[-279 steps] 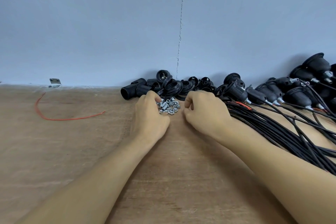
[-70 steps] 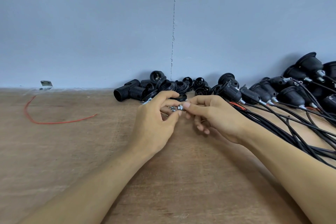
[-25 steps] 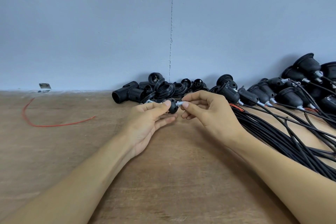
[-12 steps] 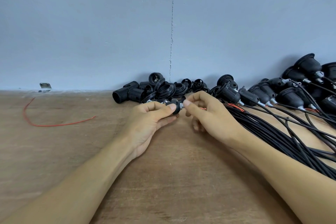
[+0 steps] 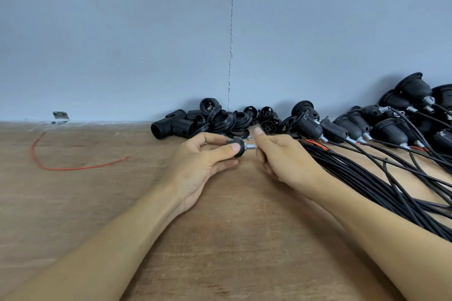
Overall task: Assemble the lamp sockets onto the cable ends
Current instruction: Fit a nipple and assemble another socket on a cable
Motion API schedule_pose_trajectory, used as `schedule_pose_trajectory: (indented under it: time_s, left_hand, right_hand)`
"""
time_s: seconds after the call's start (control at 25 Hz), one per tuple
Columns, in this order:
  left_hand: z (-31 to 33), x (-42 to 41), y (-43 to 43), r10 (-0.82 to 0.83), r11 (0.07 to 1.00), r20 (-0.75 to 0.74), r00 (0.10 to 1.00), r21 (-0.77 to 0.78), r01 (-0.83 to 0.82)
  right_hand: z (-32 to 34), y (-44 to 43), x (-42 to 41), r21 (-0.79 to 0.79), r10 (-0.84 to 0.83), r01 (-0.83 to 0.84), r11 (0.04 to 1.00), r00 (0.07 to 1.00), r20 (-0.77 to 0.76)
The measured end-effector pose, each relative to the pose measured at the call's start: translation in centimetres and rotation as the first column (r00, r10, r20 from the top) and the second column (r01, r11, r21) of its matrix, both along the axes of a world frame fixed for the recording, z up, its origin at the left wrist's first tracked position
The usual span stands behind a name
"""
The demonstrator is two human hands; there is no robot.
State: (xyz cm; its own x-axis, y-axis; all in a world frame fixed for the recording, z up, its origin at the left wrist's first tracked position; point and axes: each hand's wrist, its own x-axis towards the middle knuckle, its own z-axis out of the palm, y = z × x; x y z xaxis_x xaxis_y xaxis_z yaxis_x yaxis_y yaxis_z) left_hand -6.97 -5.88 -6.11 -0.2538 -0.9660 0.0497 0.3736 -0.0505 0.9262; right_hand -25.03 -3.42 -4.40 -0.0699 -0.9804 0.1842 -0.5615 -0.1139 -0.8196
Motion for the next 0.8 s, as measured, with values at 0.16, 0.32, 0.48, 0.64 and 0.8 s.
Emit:
schedule_pose_trajectory:
  time_s: [0.16, 0.32, 0.48, 0.64, 0.8]
  left_hand:
    - [0.1, -0.1, 0.1, 0.005, 1.000, -0.003, 1.000, 0.000, -0.005]
    - [0.2, -0.3, 0.5, -0.010, 1.000, 0.043, 0.999, -0.027, 0.011]
    - [-0.1, -0.7, 0.8, 0.081, 0.984, 0.241, 0.967, -0.171, -0.040]
    - [0.6, -0.6, 1.3, -0.011, 0.997, 0.124, 0.992, -0.069, 0.020]
    - [1.1, -0.6, 1.5, -0.109, 0.993, 0.093, 0.990, -0.039, 0.113]
  right_hand:
    - [0.2, 0.5, 0.1, -0.086, 0.106, -0.103, 0.991, 0.994, 0.034]
    - [0.0, 0.2, 0.1, 0.064, 0.116, -0.122, 0.990, 0.989, 0.094]
    - [0.5, 0.0, 0.2, 0.205, 0.028, -0.073, 0.976, 0.976, 0.214]
    - [-0.3, 0.4, 0.4, -0.066, 0.054, -0.057, 0.996, 0.998, -0.046]
    - [-0.6, 0.6, 0.4, -0.362, 0.005, -0.073, 0.929, 0.983, -0.184]
